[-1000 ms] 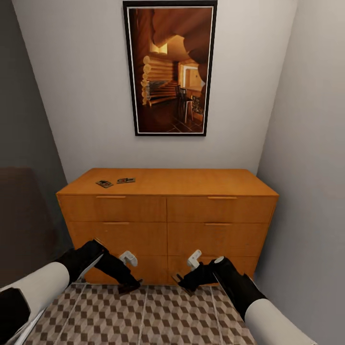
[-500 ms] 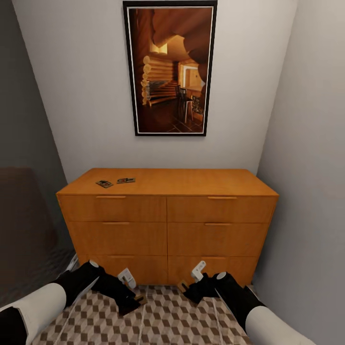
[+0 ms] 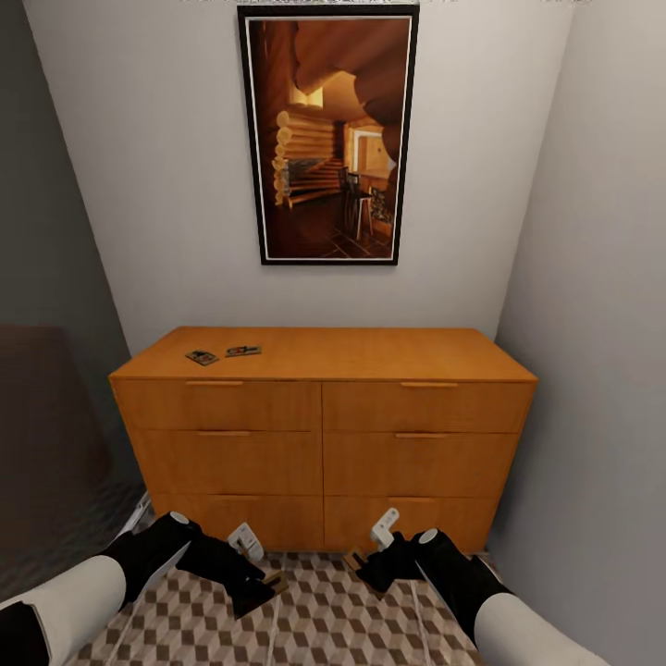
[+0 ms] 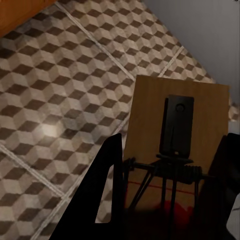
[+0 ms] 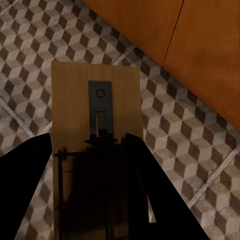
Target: Take the four mousetraps from the cabinet in the bathroom and place them on the bathroom floor. Make sure all four end up on the same floor surface, and ensure that at least two of them are either under or directly next to the same bathroom sink.
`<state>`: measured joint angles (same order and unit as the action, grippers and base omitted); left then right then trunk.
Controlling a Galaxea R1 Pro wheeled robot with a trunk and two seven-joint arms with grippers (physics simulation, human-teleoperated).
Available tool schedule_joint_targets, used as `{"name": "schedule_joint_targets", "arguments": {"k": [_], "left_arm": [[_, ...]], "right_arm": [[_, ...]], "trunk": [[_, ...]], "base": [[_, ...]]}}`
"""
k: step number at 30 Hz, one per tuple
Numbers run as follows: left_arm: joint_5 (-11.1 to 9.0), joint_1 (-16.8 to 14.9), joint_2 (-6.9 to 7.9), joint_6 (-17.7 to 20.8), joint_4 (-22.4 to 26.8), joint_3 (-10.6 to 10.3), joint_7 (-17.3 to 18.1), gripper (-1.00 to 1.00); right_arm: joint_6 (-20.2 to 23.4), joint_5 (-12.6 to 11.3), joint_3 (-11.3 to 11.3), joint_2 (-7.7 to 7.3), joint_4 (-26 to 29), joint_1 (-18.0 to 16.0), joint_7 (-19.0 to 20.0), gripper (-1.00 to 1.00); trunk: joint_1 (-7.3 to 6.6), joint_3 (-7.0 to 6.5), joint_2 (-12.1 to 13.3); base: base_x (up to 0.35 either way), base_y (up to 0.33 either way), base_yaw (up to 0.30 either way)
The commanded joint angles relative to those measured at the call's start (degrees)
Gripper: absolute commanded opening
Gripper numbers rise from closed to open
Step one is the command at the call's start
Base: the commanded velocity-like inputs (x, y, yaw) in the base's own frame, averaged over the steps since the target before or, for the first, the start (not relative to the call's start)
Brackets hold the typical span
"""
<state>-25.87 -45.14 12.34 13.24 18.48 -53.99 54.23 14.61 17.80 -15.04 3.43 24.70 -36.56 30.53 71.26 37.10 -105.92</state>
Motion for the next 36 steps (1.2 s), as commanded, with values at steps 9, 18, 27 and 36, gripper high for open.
{"name": "schedule_joint_targets", "arguments": {"k": [9, 18, 27, 36], "left_arm": [[-0.64, -0.04, 0.11, 0.47, -0.19, -0.24, -0.09, -1.0], [-0.59, -0.04, -0.06, 0.47, -2.65, 0.25, -0.09, -1.0], [-0.58, -0.04, -0.06, 0.56, -2.96, 0.86, -0.09, -1.0], [-0.58, -0.07, -0.01, 0.56, -4.54, 0.92, -0.09, -1.0]], "right_arm": [[0.18, 0.53, -0.07, 0.02, -0.52, -0.01, 0.23, -1.0], [0.09, 0.45, -0.08, 0.08, -1.65, 0.0, 0.16, -1.0], [0.07, 0.37, -0.04, 0.09, -1.73, -0.01, 0.1, -1.0], [0.05, 0.27, -0.05, 0.09, -1.84, 0.0, 0.01, -1.0]], "trunk": [[-1.99, -1.56, 3.59], [-3.97, -3.17, 7.2], [-5.94, -4.79, 10.81], [-7.92, -6.41, 14.42]], "base": [[0.0, 0.0, 0.0], [0.0, 0.0, 0.0], [0.0, 0.0, 0.0], [0.0, 0.0, 0.0]]}}
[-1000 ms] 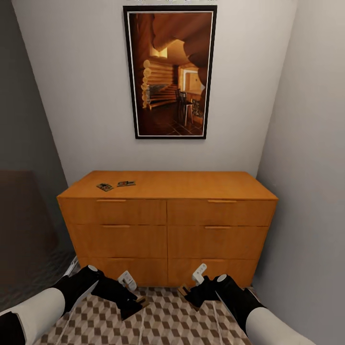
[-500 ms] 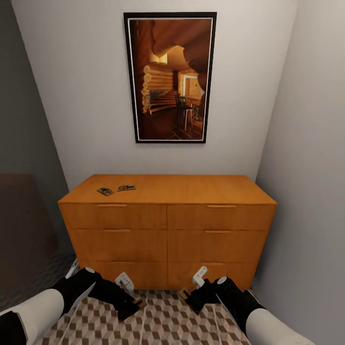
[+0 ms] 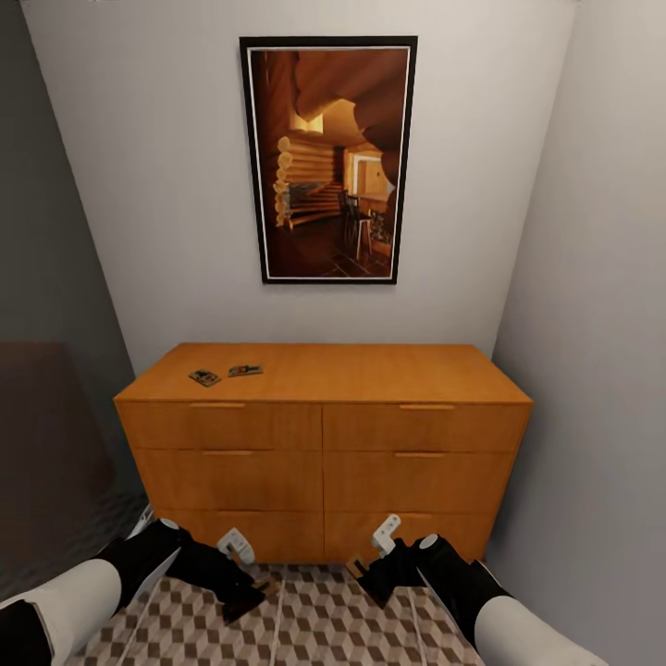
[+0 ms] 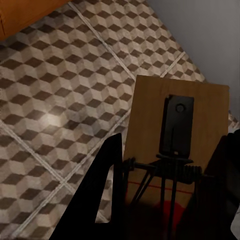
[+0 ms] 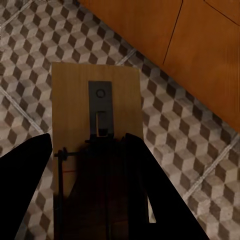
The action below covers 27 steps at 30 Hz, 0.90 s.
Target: Take the four mousetraps from the cabinet in the bathroom and place them on the bathroom floor. Make sure all four end up on the same floor surface, and ensure that at least two of them are either under or directly next to the same bathroom sink.
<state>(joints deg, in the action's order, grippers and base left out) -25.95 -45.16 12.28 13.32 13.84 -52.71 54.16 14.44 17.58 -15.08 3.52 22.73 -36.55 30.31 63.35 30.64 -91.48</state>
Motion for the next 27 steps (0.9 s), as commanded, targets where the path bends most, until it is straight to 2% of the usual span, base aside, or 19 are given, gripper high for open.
{"name": "schedule_joint_targets", "arguments": {"k": [1, 5, 9, 12, 23, 27], "left_arm": [[-0.5, -0.03, 0.04, 0.47, -0.08, -0.36, -0.02, -1.0], [-0.5, -0.03, -0.04, 0.47, -1.65, -0.37, -0.02, -1.0], [-0.5, -0.02, 0.05, 0.53, -2.56, -0.32, -0.05, -1.0], [-0.5, -0.02, 0.13, 0.55, -3.22, -0.3, -0.03, -1.0], [-0.68, -0.02, 0.03, 1.0, -7.49, -0.29, 0.07, -1.0], [-1.74, -0.02, 0.37, 0.93, -9.65, -0.24, 0.04, -1.0]], "right_arm": [[0.19, 0.47, 0.0, 0.0, -0.02, -0.02, 0.05, -1.0], [-0.32, 0.5, -0.02, 0.09, -0.99, -0.02, -3.19, -1.0], [-1.23, 0.52, 0.03, 1.22, -2.16, -0.02, -9.84, -1.0], [-1.43, 0.45, 0.05, 1.52, -2.96, -0.02, -11.95, -1.0], [-2.52, 0.26, 0.22, 1.67, -4.77, -0.02, -12.98, -1.0], [-6.42, 0.34, 0.23, 1.67, -7.55, -0.02, -12.99, -1.0]], "trunk": [[-0.23, -0.12, 0.38], [-1.11, -0.84, 1.99], [-1.99, -1.56, 3.59], [-2.65, -2.1, 4.79], [-5.06, -4.07, 9.21], [-5.94, -4.79, 10.81]], "base": [[0.0, 0.0, 0.0], [0.0, 0.0, 0.0], [0.0, 0.0, 0.0], [0.0, 0.0, 0.0], [0.0, 0.0, 0.0], [0.0, 0.0, 0.0]]}}
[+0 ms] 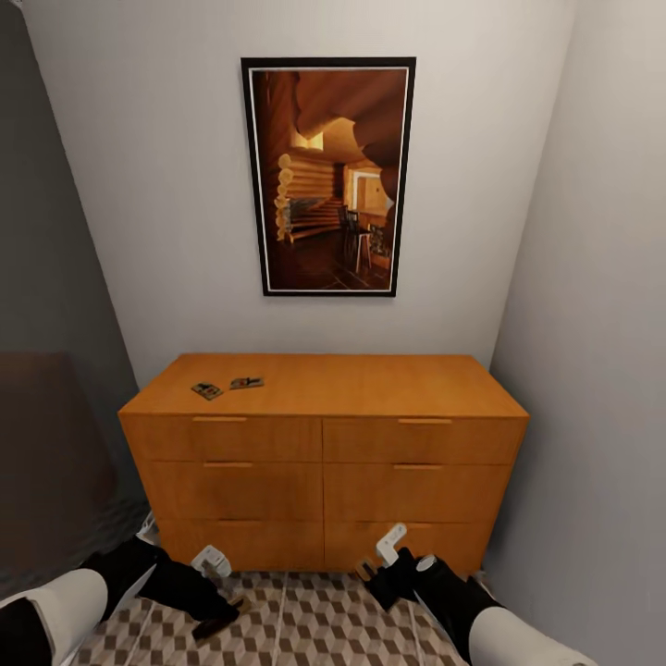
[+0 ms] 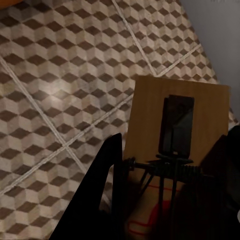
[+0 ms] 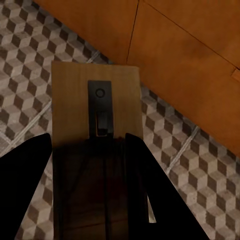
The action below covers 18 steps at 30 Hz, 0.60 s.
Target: Take the four mousetraps from the cabinet in the bathroom and place them on the bathroom floor. Make sure all four end up on the same floor surface, and ensure that at least two of them are either under or directly next to the same bathroom sink.
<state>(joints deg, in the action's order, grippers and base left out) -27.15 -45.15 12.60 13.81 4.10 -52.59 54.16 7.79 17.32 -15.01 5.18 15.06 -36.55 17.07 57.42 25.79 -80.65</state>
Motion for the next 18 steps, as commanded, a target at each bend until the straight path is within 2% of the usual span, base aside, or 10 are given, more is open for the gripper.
{"name": "schedule_joint_targets", "arguments": {"k": [1, 6, 14, 18], "left_arm": [[-0.9, -0.03, 0.11, 0.36, -0.63, -0.35, 0.01, -1.0], [-2.4, -0.03, 0.26, 0.12, -3.29, -0.32, -0.03, -1.0], [-2.91, 0.2, 0.31, 0.08, -4.66, -0.25, -0.11, -1.0], [-4.27, 0.87, 0.37, -0.02, -4.77, -0.07, -0.98, -1.0]], "right_arm": [[-1.0, 0.58, 0.16, 0.01, -0.64, -0.01, 0.23, -1.0], [-3.92, 0.53, 0.16, 0.01, -3.26, -0.01, 0.17, -1.0], [-4.43, 0.6, 0.23, 0.01, -4.88, -0.01, 0.18, -1.0], [-4.51, 0.64, 0.24, 0.01, -5.79, -0.01, 0.23, -1.0]], "trunk": [[-0.23, -0.12, 0.38], [-1.33, -1.02, 2.39], [-3.08, -2.46, 5.59], [-3.96, -3.17, 7.2]], "base": [[0.0, 0.0, 0.0], [0.0, 0.0, 0.0], [0.0, 0.0, 0.0], [0.0, 0.0, 0.0]]}}
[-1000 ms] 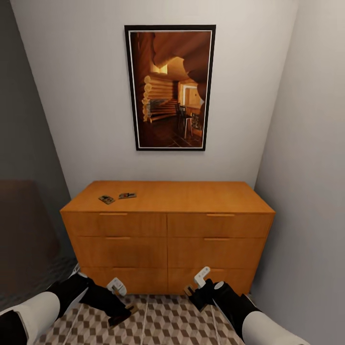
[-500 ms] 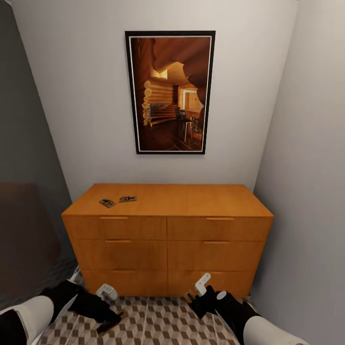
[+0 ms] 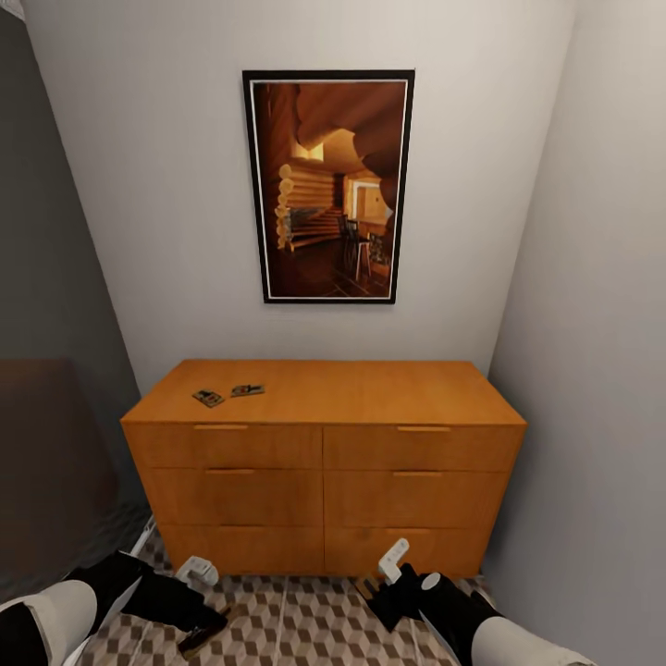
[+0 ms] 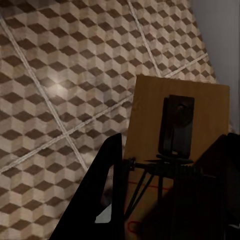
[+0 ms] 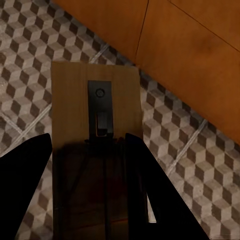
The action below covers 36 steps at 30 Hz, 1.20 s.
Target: Take the four mousetraps from the cabinet in the bathroom and place them on the bathroom floor. Make sure all four end up on the same floor surface, and ensure that at least two of them are either under or directly next to the same bathroom sink.
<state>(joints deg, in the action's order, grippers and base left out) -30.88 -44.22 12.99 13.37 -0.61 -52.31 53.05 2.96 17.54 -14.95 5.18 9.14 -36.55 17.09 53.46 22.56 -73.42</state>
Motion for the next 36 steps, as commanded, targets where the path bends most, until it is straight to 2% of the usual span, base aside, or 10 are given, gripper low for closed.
{"name": "schedule_joint_targets", "arguments": {"k": [1, 7, 16, 20, 24, 26, 28, 32, 34, 36], "left_arm": [[-0.83, 0.0, -0.02, 0.4, -0.07, -0.35, -0.5, -1.0], [-4.86, 0.83, -0.58, 0.34, 0.17, -0.32, -12.98, -1.0], [-6.09, 1.9, -0.89, 0.34, 0.17, -0.25, -19.31, -1.0], [-9.01, 3.71, -3.63, -0.13, 0.17, -0.25, -26.07, -1.0], [-9.88, 6.05, -7.02, -0.88, 0.17, -0.25, -37.98, -1.0], [-10.14, 7.01, -7.79, -0.97, 0.17, -0.23, -41.82, -1.0], [-12.09, 7.81, -8.21, -1.49, 0.17, -0.12, -45.76, -1.0], [-19.45, 8.35, -8.09, -4.43, 0.14, 0.0, -51.39, -1.0], [-21.37, 8.41, -7.95, -5.03, 0.1, 0.01, -53.54, -1.0], [-22.22, 8.44, -7.82, -5.31, 0.09, 0.04, -55.24, -1.0]], "right_arm": [[0.31, 0.41, 0.18, -0.01, 0.03, -0.01, 0.22, -1.0], [-1.88, 0.39, 0.19, -0.08, -2.43, -0.01, 0.23, -1.0], [-3.46, 0.08, 0.26, -0.09, -4.36, -0.01, -0.1, -1.0], [-3.56, 0.12, 0.25, -0.09, -5.26, 0.16, -0.77, -1.0], [-3.62, 0.25, 0.22, -0.01, -5.36, 1.13, -3.68, -1.0], [-4.24, 0.28, 0.22, 0.01, -5.36, 1.43, -5.03, -1.0], [-5.99, 0.24, 0.26, 0.01, -5.39, 1.77, -6.27, -1.0], [-7.31, 0.21, 0.27, 0.0, -5.41, 2.03, -8.34, -1.0], [-7.44, 0.21, 0.29, 0.0, -5.38, 2.07, -8.68, -1.0], [-7.55, 0.21, 0.33, 0.0, -5.37, 2.14, -8.85, -1.0]], "trunk": [[-0.23, -0.12, 0.38], [-1.54, -1.2, 2.78], [-3.52, -2.81, 6.39], [-4.4, -3.53, 8.0], [-5.28, -4.25, 9.6], [-5.72, -4.61, 10.4], [-6.16, -4.97, 11.21], [-7.04, -5.69, 12.81], [-7.47, -6.04, 13.61], [-7.91, -6.4, 14.41]], "base": [[0.0, 0.0, 0.0], [0.0, 0.0, 0.0], [0.0, 0.0, 0.0], [0.0, 0.0, 0.0], [0.0, 0.0, 0.0], [0.0, 0.0, 0.0], [0.0, 0.0, 0.0], [0.0, 0.0, 0.0], [0.0, 0.0, 0.0], [0.0, 0.0, 0.0]]}}
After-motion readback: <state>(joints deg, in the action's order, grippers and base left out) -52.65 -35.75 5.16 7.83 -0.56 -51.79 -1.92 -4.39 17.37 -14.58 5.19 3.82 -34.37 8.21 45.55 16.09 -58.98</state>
